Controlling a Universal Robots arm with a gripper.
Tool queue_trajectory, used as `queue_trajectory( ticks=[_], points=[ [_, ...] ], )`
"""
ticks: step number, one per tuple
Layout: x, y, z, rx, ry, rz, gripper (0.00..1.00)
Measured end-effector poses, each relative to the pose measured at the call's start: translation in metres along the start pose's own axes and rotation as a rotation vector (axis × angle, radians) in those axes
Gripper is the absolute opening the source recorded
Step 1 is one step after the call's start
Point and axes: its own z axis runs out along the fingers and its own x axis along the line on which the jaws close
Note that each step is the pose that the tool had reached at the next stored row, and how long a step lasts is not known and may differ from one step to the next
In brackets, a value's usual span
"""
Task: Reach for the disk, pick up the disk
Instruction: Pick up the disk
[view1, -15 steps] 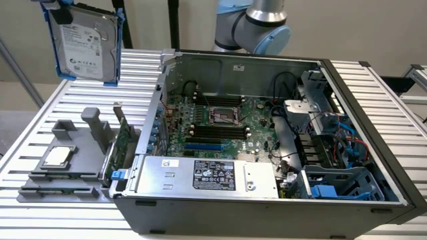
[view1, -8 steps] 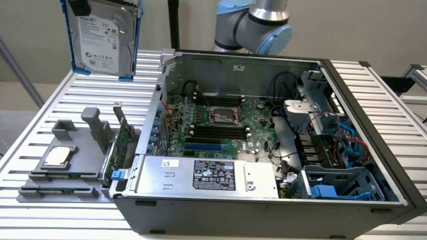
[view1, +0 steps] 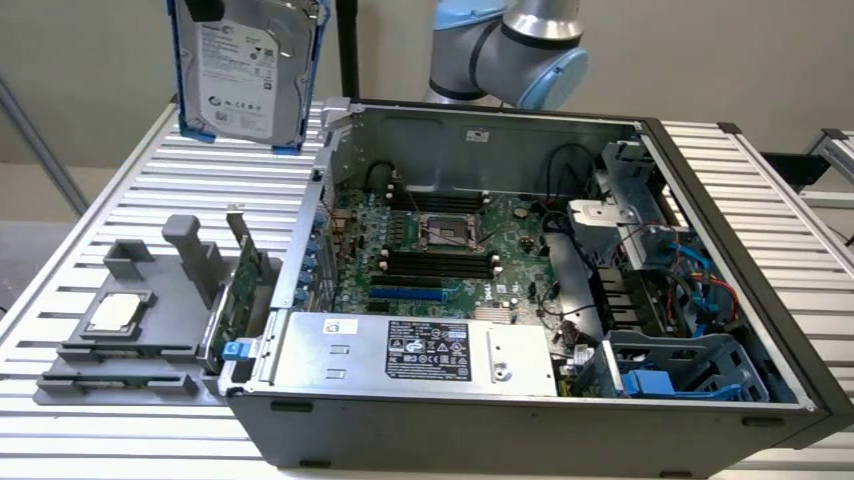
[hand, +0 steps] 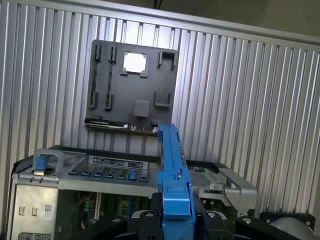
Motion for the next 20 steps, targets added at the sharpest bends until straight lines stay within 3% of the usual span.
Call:
queue_trajectory(
  ticks=[9,14,17,20],
  points=[
    [0.016,-0.0398,-0.0036,0.0021,-0.0206,0.001,0.33],
    [0.027,-0.0568,-0.0039,0.0045,-0.0240,0.001,0.33],
    [0.034,-0.0619,-0.0041,0.0120,-0.0233,0.001,0.33],
    [0.038,-0.0638,-0.0044,0.0257,-0.0220,-0.001,0.33]
  ],
)
